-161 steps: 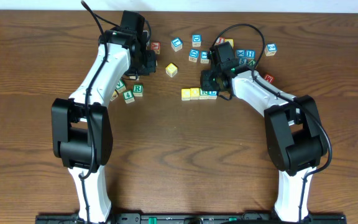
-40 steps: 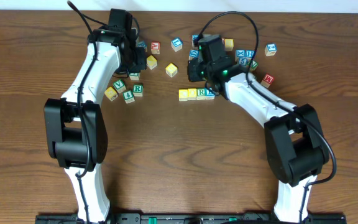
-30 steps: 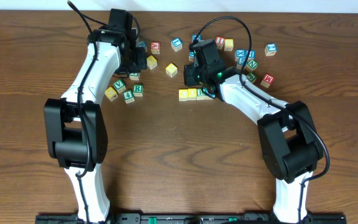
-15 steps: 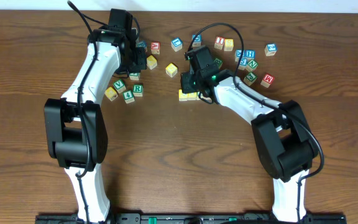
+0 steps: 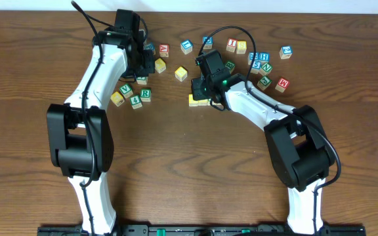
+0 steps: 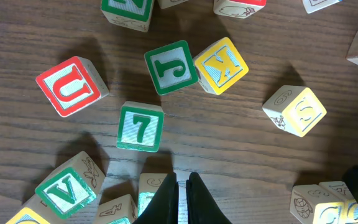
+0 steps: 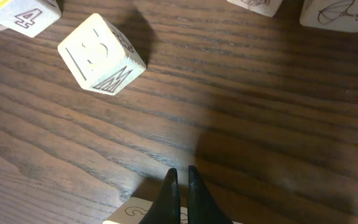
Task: Spell out CORL
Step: 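Move the right gripper left over the C block end of the row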
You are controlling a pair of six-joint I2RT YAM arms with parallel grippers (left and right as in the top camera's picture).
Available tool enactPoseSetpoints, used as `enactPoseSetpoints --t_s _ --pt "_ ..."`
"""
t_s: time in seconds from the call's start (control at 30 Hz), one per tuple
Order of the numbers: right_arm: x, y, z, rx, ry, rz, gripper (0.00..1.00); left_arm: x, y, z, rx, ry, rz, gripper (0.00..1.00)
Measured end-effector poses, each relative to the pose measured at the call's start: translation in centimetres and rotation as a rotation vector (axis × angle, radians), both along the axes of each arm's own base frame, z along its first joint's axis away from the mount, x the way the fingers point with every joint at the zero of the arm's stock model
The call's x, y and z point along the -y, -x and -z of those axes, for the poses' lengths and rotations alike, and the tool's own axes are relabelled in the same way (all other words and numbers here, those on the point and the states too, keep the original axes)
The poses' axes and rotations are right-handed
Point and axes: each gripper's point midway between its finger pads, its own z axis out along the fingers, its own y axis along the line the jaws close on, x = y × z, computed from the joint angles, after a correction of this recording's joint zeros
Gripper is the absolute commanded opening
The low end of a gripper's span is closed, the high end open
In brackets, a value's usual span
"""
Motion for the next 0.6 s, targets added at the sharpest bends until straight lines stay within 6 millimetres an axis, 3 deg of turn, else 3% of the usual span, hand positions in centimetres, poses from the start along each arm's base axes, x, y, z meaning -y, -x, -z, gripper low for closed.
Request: enactPoseSetpoints --t_s 0.6 --pt "0.27 0.48 0.35 -0.024 0.011 0.003 0.01 -0.01 0.06 0.02 -0.003 0.000 0.000 0.07"
